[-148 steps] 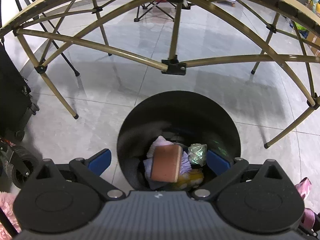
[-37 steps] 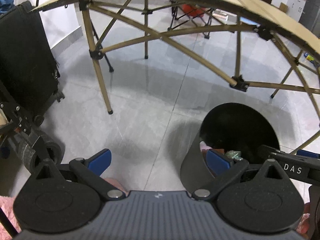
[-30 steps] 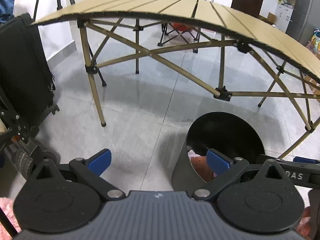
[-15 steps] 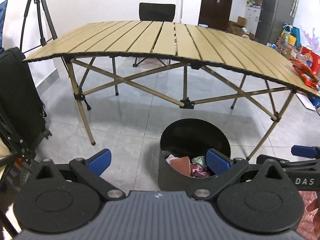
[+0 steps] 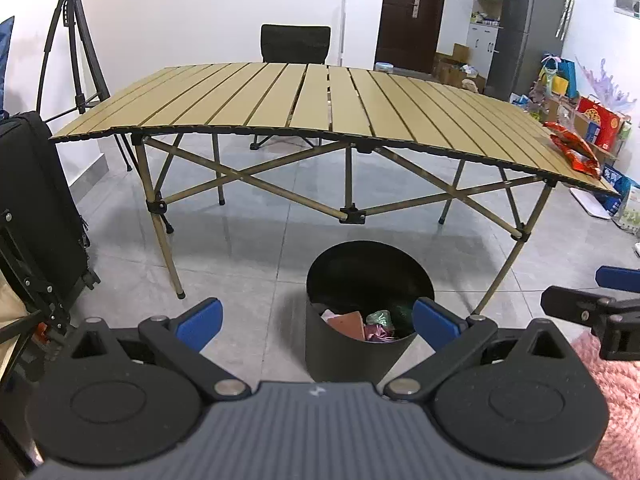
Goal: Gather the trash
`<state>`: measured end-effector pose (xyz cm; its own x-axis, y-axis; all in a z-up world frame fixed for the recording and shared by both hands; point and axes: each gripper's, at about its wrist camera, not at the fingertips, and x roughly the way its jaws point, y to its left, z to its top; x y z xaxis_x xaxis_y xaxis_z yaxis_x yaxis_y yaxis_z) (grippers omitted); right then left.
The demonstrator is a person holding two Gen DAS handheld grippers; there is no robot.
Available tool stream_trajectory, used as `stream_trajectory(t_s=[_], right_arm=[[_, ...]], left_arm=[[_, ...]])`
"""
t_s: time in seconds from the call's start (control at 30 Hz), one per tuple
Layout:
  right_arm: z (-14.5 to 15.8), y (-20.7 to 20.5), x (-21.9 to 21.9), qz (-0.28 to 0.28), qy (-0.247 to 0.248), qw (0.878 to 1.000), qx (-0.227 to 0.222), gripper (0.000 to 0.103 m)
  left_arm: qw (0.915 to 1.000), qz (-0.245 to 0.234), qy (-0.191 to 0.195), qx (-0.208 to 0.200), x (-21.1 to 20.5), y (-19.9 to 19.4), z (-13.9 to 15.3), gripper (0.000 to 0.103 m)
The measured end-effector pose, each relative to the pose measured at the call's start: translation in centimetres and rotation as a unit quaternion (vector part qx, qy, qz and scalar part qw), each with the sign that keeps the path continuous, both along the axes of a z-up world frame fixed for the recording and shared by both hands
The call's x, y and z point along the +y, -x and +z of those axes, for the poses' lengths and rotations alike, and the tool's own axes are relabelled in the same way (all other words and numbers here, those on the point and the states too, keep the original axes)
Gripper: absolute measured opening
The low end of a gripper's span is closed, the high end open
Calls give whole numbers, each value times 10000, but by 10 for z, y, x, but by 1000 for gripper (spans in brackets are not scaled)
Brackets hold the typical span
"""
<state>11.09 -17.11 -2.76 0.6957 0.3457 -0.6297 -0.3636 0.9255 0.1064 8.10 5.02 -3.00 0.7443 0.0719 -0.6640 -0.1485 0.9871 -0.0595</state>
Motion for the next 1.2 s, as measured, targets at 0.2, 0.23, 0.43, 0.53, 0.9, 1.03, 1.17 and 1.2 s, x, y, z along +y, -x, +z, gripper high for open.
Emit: stream_trajectory(t_s=[0.2,0.23,0.43,0.53,0.9,1.03,1.17,1.2], right_arm=[[6,12,-5,-2,-28,10000,-45,103],[6,13,-6,-4,-37,10000,-45,103],[6,15,-7,-19,-41,10000,-53,103],[6,15,-8,-6,-40,10000,-60,103],[8,18,-6,4,-58,9999,-101,103],[8,19,-6,7,-72,9999,-112,103],[8,20,-6,11,-90,9999,-113,103],[8,20,-6,14,-92,9999,-115,103]], left_arm=[[10000,-56,15,-54,-4,10,1,103],[10000,-56,18,-54,-4,10,1,103],[10000,-41,36,-58,-3,11,1,103],[10000,-41,27,-63,-4,12,1,103],[9999,-50,12,-90,-5,13,2,103],[9999,-61,6,-114,-5,15,3,103],[9999,-62,9,-135,-5,15,3,103],[9999,-62,7,-140,-5,15,3,103]])
